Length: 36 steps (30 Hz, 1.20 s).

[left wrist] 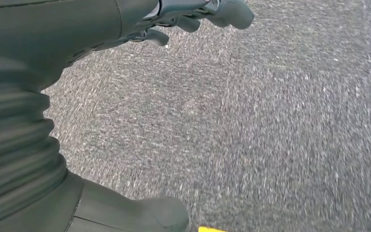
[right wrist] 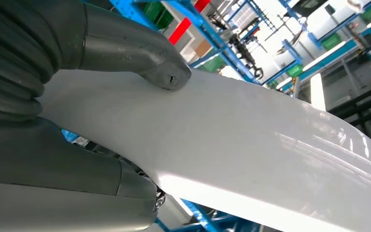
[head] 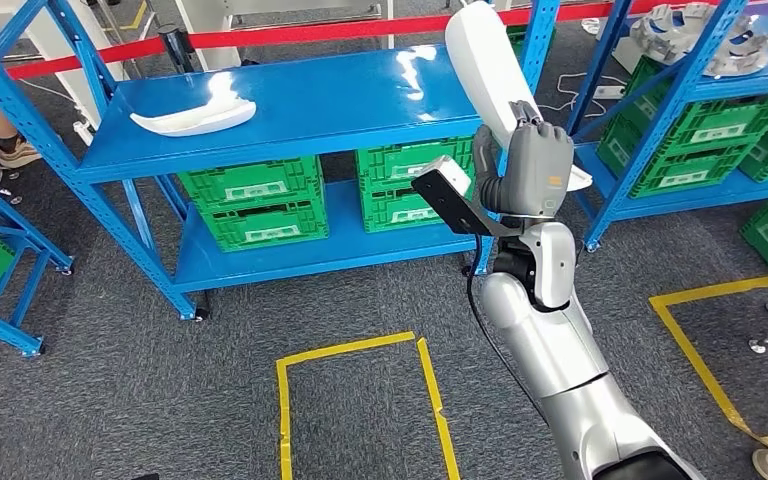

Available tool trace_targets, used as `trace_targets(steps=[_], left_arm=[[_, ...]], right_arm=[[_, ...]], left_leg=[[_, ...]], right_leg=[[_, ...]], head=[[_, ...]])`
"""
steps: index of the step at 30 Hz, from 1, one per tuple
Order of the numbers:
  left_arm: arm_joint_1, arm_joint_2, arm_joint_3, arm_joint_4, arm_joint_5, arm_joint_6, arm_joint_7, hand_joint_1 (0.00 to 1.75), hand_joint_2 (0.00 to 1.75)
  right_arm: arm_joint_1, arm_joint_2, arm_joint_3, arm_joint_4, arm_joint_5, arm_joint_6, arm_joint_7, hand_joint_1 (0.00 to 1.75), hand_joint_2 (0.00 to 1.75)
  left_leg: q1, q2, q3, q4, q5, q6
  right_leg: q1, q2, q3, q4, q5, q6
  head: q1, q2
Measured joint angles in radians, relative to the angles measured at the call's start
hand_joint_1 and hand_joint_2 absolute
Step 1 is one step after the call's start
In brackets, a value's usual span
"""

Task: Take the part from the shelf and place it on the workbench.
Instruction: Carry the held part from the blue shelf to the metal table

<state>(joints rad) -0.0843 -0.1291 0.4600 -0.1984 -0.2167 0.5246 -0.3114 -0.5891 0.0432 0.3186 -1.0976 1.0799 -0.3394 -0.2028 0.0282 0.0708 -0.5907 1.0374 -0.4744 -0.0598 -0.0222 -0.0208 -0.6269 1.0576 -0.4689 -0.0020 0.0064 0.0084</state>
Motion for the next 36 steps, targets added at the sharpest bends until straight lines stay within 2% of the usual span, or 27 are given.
trace_targets(steps=[2, 4, 5, 6, 7, 8, 9, 10, 11, 13, 15, 17, 19, 20, 21, 22, 23, 24, 26, 27, 28, 30, 32, 33, 34, 35, 36], left_arm=[[0.001, 0.000, 0.002, 0.000, 0.002, 0.001, -0.002, 0.00, 1.75], [0.003, 0.001, 0.004, 0.001, 0.005, 0.002, -0.003, 0.00, 1.75], [0.005, 0.001, 0.004, 0.001, 0.007, 0.002, -0.004, 0.00, 1.75], [0.007, 0.002, 0.005, 0.001, 0.008, 0.002, -0.004, 0.00, 1.75], [0.008, 0.002, 0.005, 0.001, 0.008, 0.002, -0.004, 0.00, 1.75], [0.009, 0.002, 0.005, 0.001, 0.009, 0.002, -0.005, 0.00, 1.75], [0.010, 0.002, 0.005, 0.001, 0.009, 0.002, -0.005, 0.00, 1.75], [0.009, 0.002, 0.005, 0.001, 0.009, 0.002, -0.006, 0.00, 1.75], [0.009, 0.002, 0.005, 0.001, 0.009, 0.002, -0.006, 0.00, 1.75], [0.009, 0.002, 0.006, 0.001, 0.010, 0.002, -0.007, 0.00, 1.75], [0.009, 0.000, 0.006, 0.000, 0.011, 0.003, -0.008, 0.00, 1.75], [0.009, -0.001, 0.007, 0.000, 0.010, 0.003, -0.011, 0.00, 1.75], [0.010, 0.000, 0.008, 0.000, 0.008, 0.003, -0.014, 0.00, 1.75], [0.010, 0.001, 0.008, 0.000, 0.007, 0.003, -0.014, 0.00, 1.75], [0.011, 0.001, 0.009, 0.000, 0.005, 0.004, -0.015, 0.00, 1.75], [0.011, 0.002, 0.009, 0.000, 0.002, 0.005, -0.016, 0.00, 1.75], [0.011, 0.002, 0.009, 0.000, -0.002, 0.006, -0.017, 0.00, 1.75], [0.011, 0.002, 0.009, 0.000, -0.005, 0.007, -0.019, 0.00, 1.75], [0.011, 0.005, 0.009, 0.000, -0.013, 0.011, -0.020, 0.00, 1.75], [0.012, 0.008, 0.009, 0.000, -0.018, 0.014, -0.019, 0.00, 1.75], [0.013, 0.012, 0.009, 0.000, -0.022, 0.016, -0.016, 0.00, 1.75], [0.014, 0.018, 0.009, 0.000, -0.028, 0.019, -0.008, 0.00, 1.75], [0.016, 0.022, 0.009, 0.001, -0.030, 0.019, -0.002, 0.00, 1.75], [0.017, 0.025, 0.009, 0.001, -0.031, 0.019, 0.001, 0.00, 1.75], [0.019, 0.026, 0.009, 0.001, -0.033, 0.018, 0.003, 0.00, 1.75], [0.022, 0.028, 0.009, 0.002, -0.035, 0.016, 0.005, 0.00, 1.75], [0.026, 0.031, 0.009, 0.002, -0.037, 0.015, 0.006, 0.00, 1.75]], right_arm=[[-0.001, 0.001, -0.001, -0.001, -0.004, -0.002, -0.001, 1.75, 1.75], [-0.001, 0.003, -0.002, -0.002, -0.006, -0.004, -0.002, 1.75, 1.75], [0.000, 0.004, -0.002, -0.002, -0.007, -0.005, -0.002, 1.75, 1.75], [0.002, 0.004, -0.002, -0.002, -0.008, -0.005, -0.001, 1.75, 1.75], [0.003, 0.004, -0.003, -0.002, -0.008, -0.006, -0.001, 1.75, 1.75], [0.003, 0.004, -0.005, -0.002, -0.009, -0.006, 0.000, 1.75, 1.75], [0.003, 0.005, -0.006, -0.003, -0.009, -0.007, 0.000, 1.75, 1.75], [0.002, 0.005, -0.007, -0.005, -0.009, -0.008, 0.001, 1.75, 1.75], [0.001, 0.006, -0.008, -0.007, -0.010, -0.010, 0.001, 1.75, 1.75], [-0.001, 0.007, -0.011, -0.010, -0.011, -0.012, 0.001, 1.75, 1.75], [-0.002, 0.006, -0.015, -0.015, -0.012, -0.014, 0.001, 1.75, 1.75], [-0.005, 0.006, -0.019, -0.023, -0.013, -0.014, 0.003, 1.75, 1.75], [-0.007, 0.005, -0.021, -0.030, -0.013, -0.014, 0.005, 1.75, 1.75], [-0.004, 0.005, -0.021, -0.034, -0.013, -0.014, 0.008, 1.75, 1.75], [0.000, 0.005, -0.021, -0.038, -0.013, -0.014, 0.011, 1.75, 1.75], [0.004, 0.005, -0.021, -0.042, -0.014, -0.014, 0.014, 1.75, 1.75], [0.007, 0.005, -0.022, -0.048, -0.017, -0.014, 0.017, 1.75, 1.75], [0.009, 0.005, -0.023, -0.056, -0.020, -0.015, 0.018, 1.75, 1.75], [0.010, 0.005, -0.026, -0.074, -0.030, -0.021, 0.016, 1.75, 1.75], [0.012, 0.005, -0.028, -0.084, -0.036, -0.025, 0.014, 1.75, 1.75], [0.014, 0.005, -0.032, -0.091, -0.042, -0.030, 0.012, 1.75, 1.75], [0.024, 0.002, -0.041, -0.105, -0.052, -0.039, 0.007, 1.75, 1.75], [0.033, 0.000, -0.047, -0.120, -0.060, -0.046, 0.001, 1.75, 1.75], [0.036, 0.000, -0.048, -0.126, -0.063, -0.048, -0.002, 1.75, 1.75], [0.040, 0.000, -0.048, -0.132, -0.064, -0.049, -0.003, 1.75, 1.75], [0.046, -0.001, -0.048, -0.137, -0.065, -0.049, -0.003, 1.75, 1.75], [0.053, -0.001, -0.048, -0.142, -0.066, -0.049, -0.002, 1.75, 1.75]], left_leg=[[0.002, -0.028, -0.018, 0.047, -0.039, -0.007], [0.000, -0.057, -0.066, 0.164, -0.109, -0.007], [-0.001, -0.062, -0.091, 0.224, -0.134, -0.005], [-0.003, -0.064, -0.106, 0.261, -0.143, -0.002], [-0.004, -0.066, -0.104, 0.261, -0.132, 0.002], [-0.006, -0.070, -0.084, 0.223, -0.105, 0.008], [-0.007, -0.082, -0.051, 0.158, -0.070, 0.015], [-0.007, -0.104, -0.019, 0.093, -0.047, 0.022], [-0.009, -0.123, 0.007, 0.041, -0.032, 0.026], [-0.013, -0.141, 0.024, 0.004, -0.029, 0.030], [-0.015, -0.121, 0.026, -0.005, -0.019, 0.038], [-0.011, -0.099, 0.027, -0.017, -0.010, 0.051], [-0.010, -0.075, 0.026, -0.021, -0.006, 0.059], [-0.011, -0.063, 0.025, -0.021, -0.006, 0.060], [-0.011, -0.051, 0.024, -0.020, -0.006, 0.061], [-0.011, -0.040, 0.023, -0.019, -0.006, 0.061], [-0.011, -0.029, 0.022, -0.017, -0.007, 0.060], [-0.011, -0.019, 0.022, -0.014, -0.008, 0.058], [-0.016, -0.001, 0.021, -0.006, -0.013, 0.050], [-0.019, 0.006, 0.020, -0.003, -0.016, 0.045], [-0.021, 0.013, 0.021, -0.002, -0.017, 0.039], [-0.019, 0.023, 0.022, -0.005, -0.017, 0.028], [-0.016, 0.000, 0.011, 0.019, -0.039, 0.017], [-0.014, -0.022, -0.006, 0.060, -0.066, 0.012], [-0.013, -0.044, -0.029, 0.117, -0.098, 0.009], [-0.013, -0.056, -0.058, 0.184, -0.128, 0.006], [-0.012, -0.061, -0.081, 0.236, -0.146, 0.005]], right_leg=[[-0.003, 0.014, -0.002, -0.005, 0.008, -0.013], [-0.001, 0.029, -0.006, -0.006, 0.012, -0.020], [0.001, 0.038, -0.008, -0.005, 0.014, -0.022], [0.003, 0.048, -0.010, -0.005, 0.015, -0.023], [0.005, 0.058, -0.011, -0.004, 0.016, -0.023], [0.006, 0.068, -0.011, -0.004, 0.017, -0.022], [0.007, 0.078, -0.010, -0.004, 0.018, -0.021], [0.007, 0.087, -0.011, -0.004, 0.020, -0.018], [0.007, 0.096, -0.014, -0.004, 0.023, -0.013], [0.002, 0.113, -0.020, -0.008, 0.031, 0.002], [-0.001, 0.124, -0.025, -0.013, 0.039, 0.017], [0.003, 0.092, -0.043, 0.020, 0.015, 0.025], [0.006, 0.049, -0.094, 0.133, -0.049, 0.030], [0.005, 0.040, -0.123, 0.199, -0.078, 0.033], [0.005, 0.035, -0.141, 0.246, -0.094, 0.035], [0.004, 0.032, -0.141, 0.256, -0.091, 0.036], [0.004, 0.028, -0.121, 0.227, -0.072, 0.036], [0.005, 0.018, -0.082, 0.165, -0.044, 0.034], [0.011, -0.013, -0.007, 0.034, -0.007, 0.023], [0.014, -0.022, 0.012, -0.002, -0.001, 0.016], [0.018, -0.023, 0.017, -0.016, -0.001, 0.009], [0.017, -0.005, 0.014, -0.019, 0.005, -0.004], [0.012, 0.009, 0.014, -0.026, 0.013, -0.016], [0.008, 0.016, 0.014, -0.030, 0.016, -0.021], [0.007, 0.023, 0.013, -0.030, 0.018, -0.023], [0.007, 0.031, 0.011, -0.030, 0.018, -0.024], [0.007, 0.041, 0.011, -0.029, 0.019, -0.024]], head=[[-0.005, 0.000], [-0.012, 0.000], [-0.014, 0.000], [-0.015, 0.000], [-0.015, 0.000], [-0.015, 0.000], [-0.015, 0.000], [-0.015, 0.000], [-0.015, 0.000], [-0.015, 0.000], [-0.016, 0.000], [-0.009, 0.000], [-0.002, 0.000], [-0.001, 0.000], [0.000, 0.000], [0.000, 0.000], [0.001, 0.000], [0.002, 0.000], [0.002, 0.000], [0.000, 0.000], [-0.001, 0.000], [-0.003, 0.000], [-0.006, 0.000], [-0.009, 0.000], [-0.012, 0.000], [-0.014, 0.000], [-0.016, 0.000]])
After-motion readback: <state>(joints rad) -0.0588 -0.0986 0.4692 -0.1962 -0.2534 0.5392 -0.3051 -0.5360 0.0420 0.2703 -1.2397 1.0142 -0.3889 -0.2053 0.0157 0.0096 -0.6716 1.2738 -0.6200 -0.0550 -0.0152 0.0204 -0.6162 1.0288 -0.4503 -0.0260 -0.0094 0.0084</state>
